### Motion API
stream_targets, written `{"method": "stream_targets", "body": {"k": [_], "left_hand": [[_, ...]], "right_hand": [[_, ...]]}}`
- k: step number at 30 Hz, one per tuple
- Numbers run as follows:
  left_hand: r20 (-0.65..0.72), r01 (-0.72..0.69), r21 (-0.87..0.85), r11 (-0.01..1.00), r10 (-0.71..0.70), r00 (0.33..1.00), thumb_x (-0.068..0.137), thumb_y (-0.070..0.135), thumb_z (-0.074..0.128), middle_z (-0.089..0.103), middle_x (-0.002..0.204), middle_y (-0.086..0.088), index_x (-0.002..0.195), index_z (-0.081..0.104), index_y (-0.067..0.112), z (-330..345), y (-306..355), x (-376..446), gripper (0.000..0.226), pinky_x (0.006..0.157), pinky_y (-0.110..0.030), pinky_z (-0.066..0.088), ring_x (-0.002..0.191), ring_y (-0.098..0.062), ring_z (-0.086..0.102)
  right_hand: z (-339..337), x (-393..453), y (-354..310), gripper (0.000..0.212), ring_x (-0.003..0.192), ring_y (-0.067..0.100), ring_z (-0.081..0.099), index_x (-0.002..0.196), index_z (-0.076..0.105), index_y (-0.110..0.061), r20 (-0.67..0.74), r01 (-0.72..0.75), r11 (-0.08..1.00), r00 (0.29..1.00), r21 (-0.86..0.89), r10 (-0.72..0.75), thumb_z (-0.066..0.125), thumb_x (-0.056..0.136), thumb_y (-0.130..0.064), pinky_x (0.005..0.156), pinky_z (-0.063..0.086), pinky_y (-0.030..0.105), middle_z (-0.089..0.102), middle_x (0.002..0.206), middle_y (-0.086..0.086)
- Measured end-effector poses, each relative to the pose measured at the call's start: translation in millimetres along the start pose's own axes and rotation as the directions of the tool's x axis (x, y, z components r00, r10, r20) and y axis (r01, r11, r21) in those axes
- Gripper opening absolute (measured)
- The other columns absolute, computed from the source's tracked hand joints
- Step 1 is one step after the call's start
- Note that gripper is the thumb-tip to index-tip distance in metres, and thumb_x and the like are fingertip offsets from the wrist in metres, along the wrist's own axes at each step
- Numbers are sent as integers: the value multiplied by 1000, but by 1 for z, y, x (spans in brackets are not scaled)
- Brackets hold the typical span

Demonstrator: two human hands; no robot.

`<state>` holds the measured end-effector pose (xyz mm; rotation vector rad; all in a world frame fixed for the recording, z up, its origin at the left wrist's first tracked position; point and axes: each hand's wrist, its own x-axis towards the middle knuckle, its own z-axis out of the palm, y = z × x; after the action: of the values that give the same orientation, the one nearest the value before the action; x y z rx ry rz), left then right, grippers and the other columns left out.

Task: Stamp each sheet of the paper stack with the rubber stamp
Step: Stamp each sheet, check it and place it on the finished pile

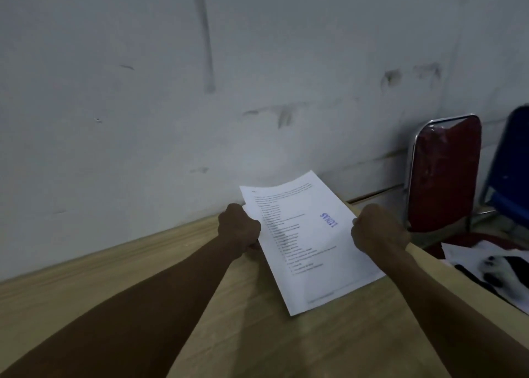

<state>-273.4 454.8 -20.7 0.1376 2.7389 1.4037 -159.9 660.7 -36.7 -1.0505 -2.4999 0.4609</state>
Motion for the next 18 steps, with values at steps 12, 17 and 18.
{"method": "stream_targets", "body": {"k": [12,17,18], "left_hand": [[-1,37,3,999,-37,999,66,5,61,71,85,-18,75,59,11,32,-6,23,10,72,-45,61,79,-36,71],[23,41,54,998,-42,999,73,4,63,70,80,-20,74,59,7,30,-8,17,5,50,-35,57,62,-32,71],[29,37,59,998,-38,999,75,3,63,70,79,-20,75,58,7,30,-8,17,6,45,-31,54,57,-30,71]], "right_hand": [[35,34,12,24,100,30,59,107,60,-5,-3,58,997,998,-44,-58,60,93,-25,81,48,36,62,106,13],[42,35,16,25,97,29,58,105,61,-8,-15,91,995,996,-33,-92,60,93,-29,83,50,39,62,105,11],[42,35,17,27,97,29,59,105,61,-7,-16,91,995,996,-35,-92,60,93,-31,83,51,40,62,105,11]]}}
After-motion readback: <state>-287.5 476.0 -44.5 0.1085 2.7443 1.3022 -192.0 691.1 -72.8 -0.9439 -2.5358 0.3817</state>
